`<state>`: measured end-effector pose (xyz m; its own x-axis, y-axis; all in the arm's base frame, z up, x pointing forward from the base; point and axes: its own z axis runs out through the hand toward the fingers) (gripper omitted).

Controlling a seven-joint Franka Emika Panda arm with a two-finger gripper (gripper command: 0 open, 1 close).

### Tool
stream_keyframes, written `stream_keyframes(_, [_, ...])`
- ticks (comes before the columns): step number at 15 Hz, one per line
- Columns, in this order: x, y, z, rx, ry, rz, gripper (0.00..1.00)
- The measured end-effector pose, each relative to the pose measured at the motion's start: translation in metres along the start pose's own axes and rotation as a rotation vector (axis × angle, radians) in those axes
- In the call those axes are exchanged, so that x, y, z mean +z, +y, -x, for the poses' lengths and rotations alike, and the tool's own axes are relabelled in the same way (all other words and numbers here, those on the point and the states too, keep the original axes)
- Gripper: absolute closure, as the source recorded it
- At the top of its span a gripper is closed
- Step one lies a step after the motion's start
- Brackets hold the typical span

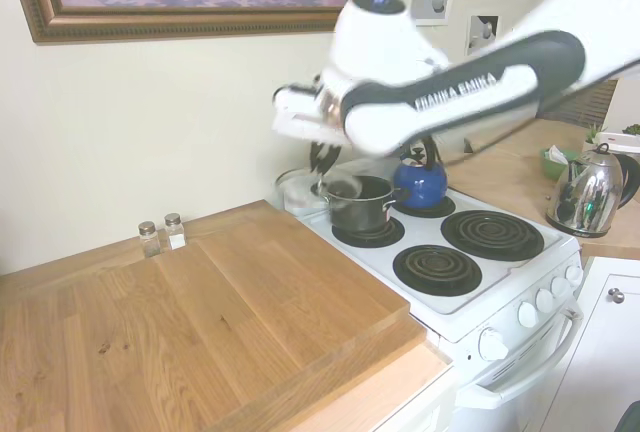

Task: Uncover the lid of the pot

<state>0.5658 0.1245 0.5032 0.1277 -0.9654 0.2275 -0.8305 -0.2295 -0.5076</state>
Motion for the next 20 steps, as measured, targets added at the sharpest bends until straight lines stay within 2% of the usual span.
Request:
stream_keyframes(2, [0.024,0.05,0.046,-0.033,-0.006,0.037,1.0])
stream_keyframes(4, [0.052,0.098,0.058,-0.051,-0.011,0.076,1.0])
stream_keyframes(6, [0.065,0.119,0.062,-0.056,-0.008,0.093,1.0])
stream_keyframes(9, [0.074,0.126,0.071,-0.063,-0.011,0.108,1.0])
stream_keyframes(10, [0.075,0.128,0.075,-0.068,-0.015,0.111,0.0])
stream_keyframes(20, [0.074,0.125,0.079,-0.048,-0.03,0.122,0.0])
